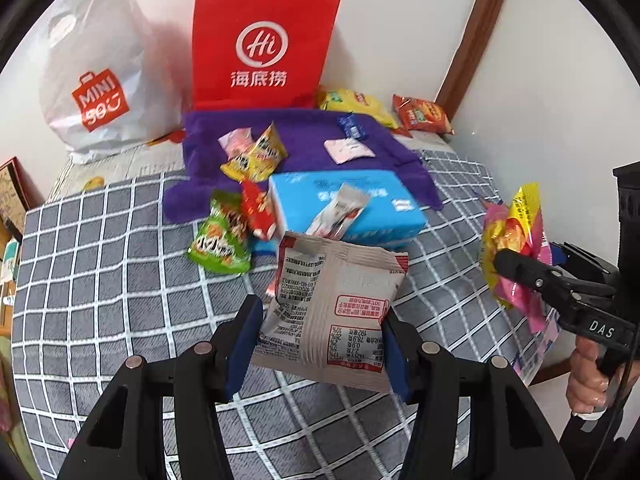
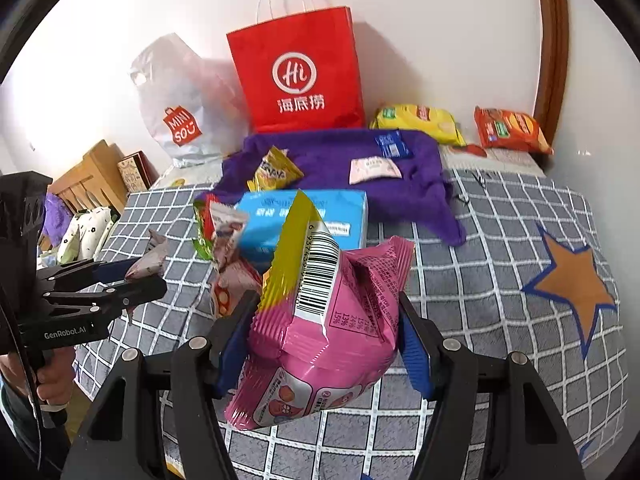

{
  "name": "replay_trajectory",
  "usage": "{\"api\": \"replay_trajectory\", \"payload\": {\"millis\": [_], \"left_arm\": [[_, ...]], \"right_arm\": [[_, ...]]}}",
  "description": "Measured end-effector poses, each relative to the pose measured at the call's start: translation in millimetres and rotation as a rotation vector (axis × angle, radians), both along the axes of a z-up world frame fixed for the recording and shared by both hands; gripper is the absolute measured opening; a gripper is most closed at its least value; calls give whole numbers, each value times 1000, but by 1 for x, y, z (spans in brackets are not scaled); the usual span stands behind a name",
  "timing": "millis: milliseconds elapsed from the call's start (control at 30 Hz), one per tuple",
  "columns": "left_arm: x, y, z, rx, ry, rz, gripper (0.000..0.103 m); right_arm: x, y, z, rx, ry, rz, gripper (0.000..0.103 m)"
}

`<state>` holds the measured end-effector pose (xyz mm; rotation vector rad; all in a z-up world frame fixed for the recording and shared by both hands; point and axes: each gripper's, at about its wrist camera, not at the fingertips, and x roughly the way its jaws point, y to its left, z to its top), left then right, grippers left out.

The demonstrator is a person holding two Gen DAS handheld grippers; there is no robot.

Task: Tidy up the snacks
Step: 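Carry the pink bag and white packet over the purple towel with both grippers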

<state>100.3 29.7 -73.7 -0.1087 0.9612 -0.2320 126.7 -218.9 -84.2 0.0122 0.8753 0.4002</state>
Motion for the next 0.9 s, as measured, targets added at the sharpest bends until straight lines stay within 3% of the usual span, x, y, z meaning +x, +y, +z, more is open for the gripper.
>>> {"api": "replay_trajectory", "payload": {"millis": [467, 900], "left_arm": [[19, -13, 24, -54, -35, -34, 54], [36, -16, 32, -48, -53, -43, 54]], "right_arm": [[14, -2, 26, 4, -60, -11, 65], [34, 0, 35, 6, -80, -23, 65]]}}
